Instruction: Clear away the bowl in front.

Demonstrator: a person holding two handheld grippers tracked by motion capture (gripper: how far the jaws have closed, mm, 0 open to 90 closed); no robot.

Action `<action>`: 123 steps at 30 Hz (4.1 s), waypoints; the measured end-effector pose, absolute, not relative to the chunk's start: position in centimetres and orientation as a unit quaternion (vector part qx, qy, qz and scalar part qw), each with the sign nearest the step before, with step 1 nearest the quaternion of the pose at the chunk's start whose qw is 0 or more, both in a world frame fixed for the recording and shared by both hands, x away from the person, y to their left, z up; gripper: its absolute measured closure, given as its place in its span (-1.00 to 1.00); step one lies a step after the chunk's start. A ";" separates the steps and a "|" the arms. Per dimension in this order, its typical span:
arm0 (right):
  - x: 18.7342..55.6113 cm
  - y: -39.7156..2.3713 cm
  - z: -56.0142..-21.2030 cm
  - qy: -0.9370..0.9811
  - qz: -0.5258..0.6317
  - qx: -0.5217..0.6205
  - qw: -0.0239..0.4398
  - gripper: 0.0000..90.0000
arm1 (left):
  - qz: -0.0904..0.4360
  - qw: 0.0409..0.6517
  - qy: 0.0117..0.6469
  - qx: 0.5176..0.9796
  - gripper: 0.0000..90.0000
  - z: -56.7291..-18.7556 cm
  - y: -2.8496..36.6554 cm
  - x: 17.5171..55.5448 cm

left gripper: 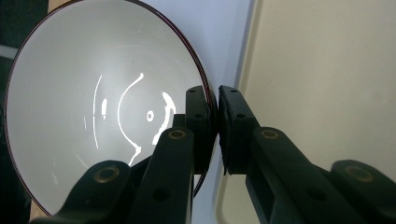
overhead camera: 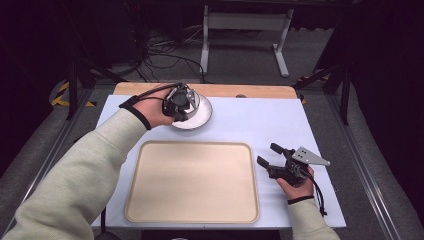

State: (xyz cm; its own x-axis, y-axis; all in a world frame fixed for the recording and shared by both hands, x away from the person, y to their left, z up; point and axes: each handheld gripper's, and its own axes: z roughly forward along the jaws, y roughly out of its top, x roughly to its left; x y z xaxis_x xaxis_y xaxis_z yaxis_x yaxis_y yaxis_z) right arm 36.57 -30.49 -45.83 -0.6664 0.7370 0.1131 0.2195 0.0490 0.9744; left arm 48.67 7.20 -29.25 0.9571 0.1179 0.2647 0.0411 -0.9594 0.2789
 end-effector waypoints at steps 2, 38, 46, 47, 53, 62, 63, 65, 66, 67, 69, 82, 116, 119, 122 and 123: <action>36.6 -30.5 -45.8 0.691 0.596 0.345 0.217 -0.56 | 0.140 0.138 0.035 0.980 0.86 -29.1 7.1 48.3; 36.6 -30.5 -45.8 0.693 0.595 0.345 0.215 -0.55 | 0.124 0.130 -0.055 0.982 0.86 -26.4 5.9 39.4; 36.6 -30.4 -45.8 0.693 0.596 0.344 0.215 -0.54 | 0.128 0.128 -0.063 0.981 0.86 -26.6 5.7 37.4; 36.6 -30.4 -45.8 0.693 0.596 0.344 0.215 -0.54 | 0.128 0.126 -0.066 0.982 0.86 -26.6 5.7 36.9; 36.6 -30.4 -45.8 0.695 0.595 0.342 0.217 -0.54 | 0.123 0.127 -0.073 0.982 0.87 -26.8 5.6 35.9; 36.5 -30.3 -45.8 0.699 0.592 0.338 0.216 -0.54 | 0.115 0.129 -0.075 0.982 0.86 -28.0 5.4 35.0; 36.5 -30.3 -45.8 0.699 0.592 0.338 0.216 -0.55 | 0.115 0.129 -0.075 0.982 0.86 -28.0 5.4 35.0; 36.5 -30.3 -45.8 0.699 0.592 0.338 0.216 -0.55 | 0.113 0.129 -0.077 0.982 0.86 -28.5 5.3 34.6; 36.5 -30.3 -45.8 0.699 0.592 0.338 0.217 -0.55 | 0.112 0.128 -0.080 0.982 0.86 -28.6 5.3 34.5; 36.5 -30.3 -45.8 0.698 0.593 0.338 0.216 -0.55 | 0.112 0.128 -0.076 0.982 0.86 -28.8 5.3 34.3; 36.5 -30.3 -45.8 0.698 0.593 0.338 0.216 -0.55 | 0.108 0.127 -0.078 0.983 0.86 -29.1 5.2 34.1; 36.6 -30.3 -45.8 0.698 0.592 0.339 0.216 -0.59 | 0.104 0.127 -0.088 0.983 0.86 -31.1 5.1 33.2; 36.5 -30.3 -45.8 0.699 0.594 0.334 0.215 -0.60 | 0.061 0.117 -0.103 0.986 0.86 -36.4 4.4 33.2; 36.5 -30.3 -45.8 0.700 0.594 0.334 0.215 -0.60 | 0.065 0.115 -0.103 0.986 0.86 -36.6 4.3 33.2; 36.5 -30.3 -45.8 0.699 0.594 0.334 0.215 -0.60 | 0.065 0.112 -0.103 0.986 0.86 -37.0 4.3 33.2; 36.5 -30.3 -45.8 0.699 0.594 0.334 0.215 -0.60 | 0.065 0.112 -0.103 0.986 0.86 -37.0 4.3 33.2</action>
State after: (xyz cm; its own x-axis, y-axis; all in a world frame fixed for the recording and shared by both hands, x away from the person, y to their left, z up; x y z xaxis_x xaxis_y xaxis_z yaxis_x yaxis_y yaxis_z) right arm 36.50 -30.31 -45.80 -0.6847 0.7224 0.0962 0.2116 0.0707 0.9748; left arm 33.24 4.30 -36.98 0.9703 -0.1895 0.1506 -0.2186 -0.9533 0.2085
